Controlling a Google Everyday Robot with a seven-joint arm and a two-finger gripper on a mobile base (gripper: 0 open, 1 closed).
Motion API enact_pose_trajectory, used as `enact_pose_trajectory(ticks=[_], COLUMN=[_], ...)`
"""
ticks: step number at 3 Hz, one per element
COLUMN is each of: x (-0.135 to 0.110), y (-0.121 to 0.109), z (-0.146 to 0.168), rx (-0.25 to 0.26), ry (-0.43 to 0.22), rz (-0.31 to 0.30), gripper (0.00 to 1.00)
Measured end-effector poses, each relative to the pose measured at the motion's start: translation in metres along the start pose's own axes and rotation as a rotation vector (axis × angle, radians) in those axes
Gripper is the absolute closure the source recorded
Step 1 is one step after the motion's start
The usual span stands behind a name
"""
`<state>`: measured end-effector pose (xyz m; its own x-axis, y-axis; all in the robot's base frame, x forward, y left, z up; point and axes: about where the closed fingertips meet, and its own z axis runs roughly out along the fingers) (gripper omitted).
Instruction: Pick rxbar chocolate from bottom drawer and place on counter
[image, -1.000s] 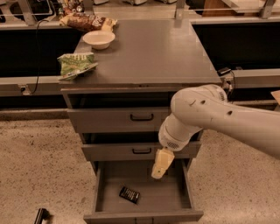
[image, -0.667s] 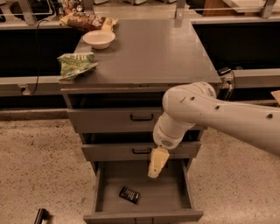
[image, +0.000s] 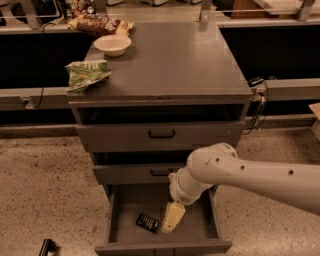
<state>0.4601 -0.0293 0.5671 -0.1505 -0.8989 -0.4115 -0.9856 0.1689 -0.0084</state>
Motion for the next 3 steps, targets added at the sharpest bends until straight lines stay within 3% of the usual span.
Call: enact_pose_trajectory(ticks=[1,2,3], x=[-0.001,-0.009,-0.008], y=[-0.011,-0.038,-0.035], z=[0.000,0.034,0.102], rx=[0.060,0.061,0.041], ry=[-0.075,-0.073,-0.091], rz=[0.003,0.028,0.035], gripper=[0.00,0.00,0.00])
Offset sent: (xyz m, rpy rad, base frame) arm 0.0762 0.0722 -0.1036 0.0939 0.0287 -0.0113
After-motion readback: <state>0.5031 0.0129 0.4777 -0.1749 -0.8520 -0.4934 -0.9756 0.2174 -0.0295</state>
